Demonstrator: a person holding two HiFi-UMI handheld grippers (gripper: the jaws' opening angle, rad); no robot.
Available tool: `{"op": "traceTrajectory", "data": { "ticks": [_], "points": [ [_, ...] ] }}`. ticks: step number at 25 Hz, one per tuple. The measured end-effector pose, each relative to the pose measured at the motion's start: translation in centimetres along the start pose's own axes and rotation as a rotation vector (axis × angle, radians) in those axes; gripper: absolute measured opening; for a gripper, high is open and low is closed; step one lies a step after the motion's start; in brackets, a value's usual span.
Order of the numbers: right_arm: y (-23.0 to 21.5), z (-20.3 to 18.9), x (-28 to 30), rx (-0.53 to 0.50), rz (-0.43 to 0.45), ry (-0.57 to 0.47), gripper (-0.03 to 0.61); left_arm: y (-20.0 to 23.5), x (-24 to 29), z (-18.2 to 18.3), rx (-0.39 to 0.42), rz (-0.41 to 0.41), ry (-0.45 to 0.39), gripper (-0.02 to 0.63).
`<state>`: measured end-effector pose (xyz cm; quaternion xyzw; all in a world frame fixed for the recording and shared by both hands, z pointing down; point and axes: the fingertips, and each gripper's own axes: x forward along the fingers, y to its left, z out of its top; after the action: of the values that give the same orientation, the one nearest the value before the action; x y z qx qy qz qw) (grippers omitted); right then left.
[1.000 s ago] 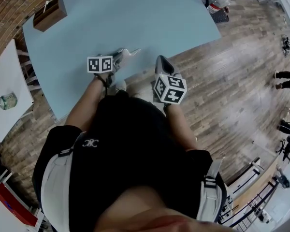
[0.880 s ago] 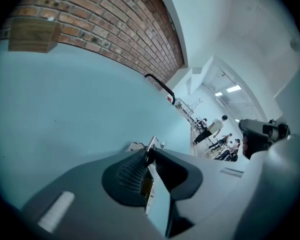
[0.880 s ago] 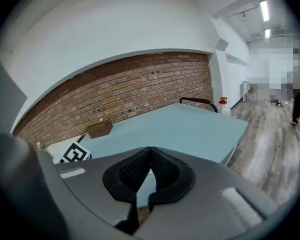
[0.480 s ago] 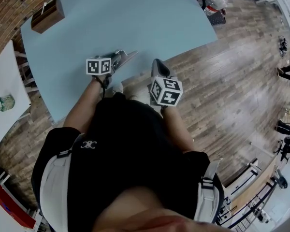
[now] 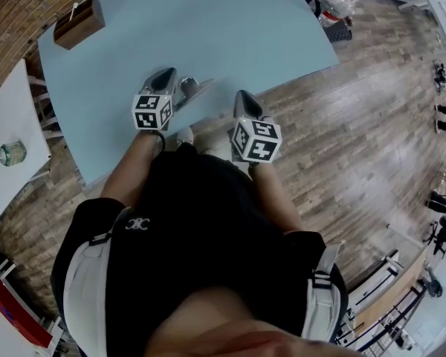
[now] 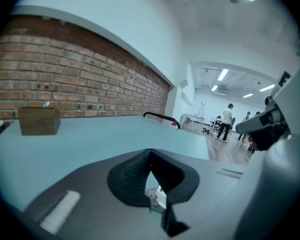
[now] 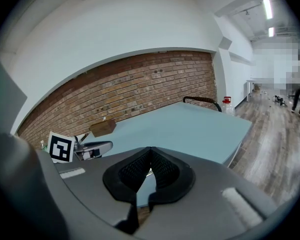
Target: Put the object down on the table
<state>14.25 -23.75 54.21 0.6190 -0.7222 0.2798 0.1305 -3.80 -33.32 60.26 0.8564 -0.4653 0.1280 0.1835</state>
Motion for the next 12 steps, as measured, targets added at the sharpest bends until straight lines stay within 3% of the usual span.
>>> {"op": "traceTrajectory", "data": {
  "ticks": [7, 12],
  "points": [
    [-0.1, 1.2, 0.3, 0.014, 0.007, -0.042, 0.014, -2.8, -1.8, 4.8, 0.057, -0.037, -0.07, 0.0],
    [0.1, 1.8, 0.2, 0.021, 0.019, -0.069, 0.014, -5.0, -2.9, 7.3, 0.094, -0.066, -0.058, 0.0]
  ]
}}
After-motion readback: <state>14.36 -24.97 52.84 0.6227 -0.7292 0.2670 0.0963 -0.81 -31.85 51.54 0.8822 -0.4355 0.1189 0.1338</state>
